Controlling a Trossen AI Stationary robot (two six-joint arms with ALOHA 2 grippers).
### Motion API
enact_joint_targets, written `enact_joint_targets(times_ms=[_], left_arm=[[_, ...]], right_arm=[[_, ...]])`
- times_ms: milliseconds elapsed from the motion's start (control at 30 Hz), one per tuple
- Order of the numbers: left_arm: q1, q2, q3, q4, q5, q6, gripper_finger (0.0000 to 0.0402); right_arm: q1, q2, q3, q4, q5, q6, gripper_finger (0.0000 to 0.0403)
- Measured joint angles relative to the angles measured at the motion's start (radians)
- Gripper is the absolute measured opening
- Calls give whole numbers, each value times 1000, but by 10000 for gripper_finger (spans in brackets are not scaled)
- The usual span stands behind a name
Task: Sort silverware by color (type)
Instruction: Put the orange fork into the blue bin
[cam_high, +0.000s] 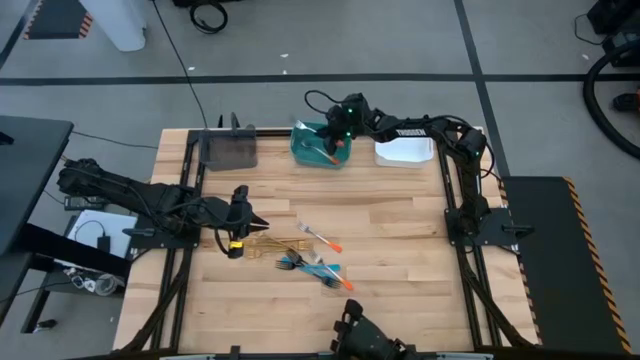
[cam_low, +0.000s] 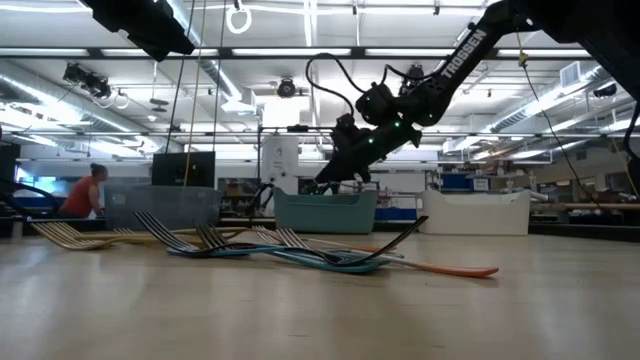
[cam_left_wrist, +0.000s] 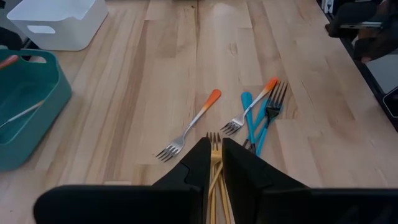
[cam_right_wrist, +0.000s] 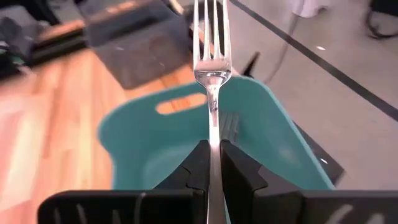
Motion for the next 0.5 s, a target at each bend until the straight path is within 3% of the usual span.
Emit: enact_joint_targets(times_ms=[233,500], left_arm=[[0,0,0,0,0,0,50],[0,0,0,1,0,0,50]], right_arm=[[47,7,-21,-31,189,8,38],[90,8,-38,-40,325,19,38]])
